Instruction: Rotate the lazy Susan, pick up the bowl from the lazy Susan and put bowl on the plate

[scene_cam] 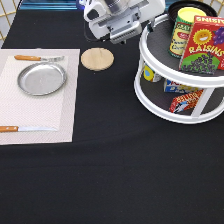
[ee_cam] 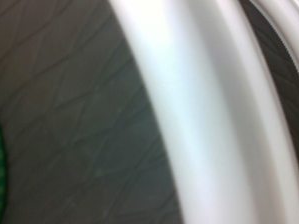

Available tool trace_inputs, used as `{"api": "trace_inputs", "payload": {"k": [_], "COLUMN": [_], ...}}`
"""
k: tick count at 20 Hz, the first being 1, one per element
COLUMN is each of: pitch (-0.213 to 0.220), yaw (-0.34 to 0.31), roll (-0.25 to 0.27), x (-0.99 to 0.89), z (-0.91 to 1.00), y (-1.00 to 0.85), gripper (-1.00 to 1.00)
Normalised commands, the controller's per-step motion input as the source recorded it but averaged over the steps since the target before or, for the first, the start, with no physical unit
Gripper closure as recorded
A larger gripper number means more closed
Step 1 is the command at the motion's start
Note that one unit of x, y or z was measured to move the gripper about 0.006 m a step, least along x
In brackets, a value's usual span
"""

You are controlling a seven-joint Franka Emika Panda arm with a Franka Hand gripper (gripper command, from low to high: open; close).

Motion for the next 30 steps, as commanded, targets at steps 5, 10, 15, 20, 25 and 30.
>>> {"api": "trace_inputs", "payload": {"k": [5,10,15,20,25,30], "pitch": [-0.065,-0.029,0.024,0.019,0.0,0.003], "yaw": [0.0,0.02,0.051,0.054,0.071,0.113], "roll": [-0.039,-0.004,0.006,0.0,-0.003,0.0], "x": [0.11,0.17,0.54,0.69,0.74,0.56], "z": [-0.15,-0.15,0.02,0.07,0.07,0.19], "y": [0.04,0.08,0.16,0.22,0.3,0.26], "gripper": [-1.0,-1.0,-1.0,-1.0,-1.0,-1.0]}}
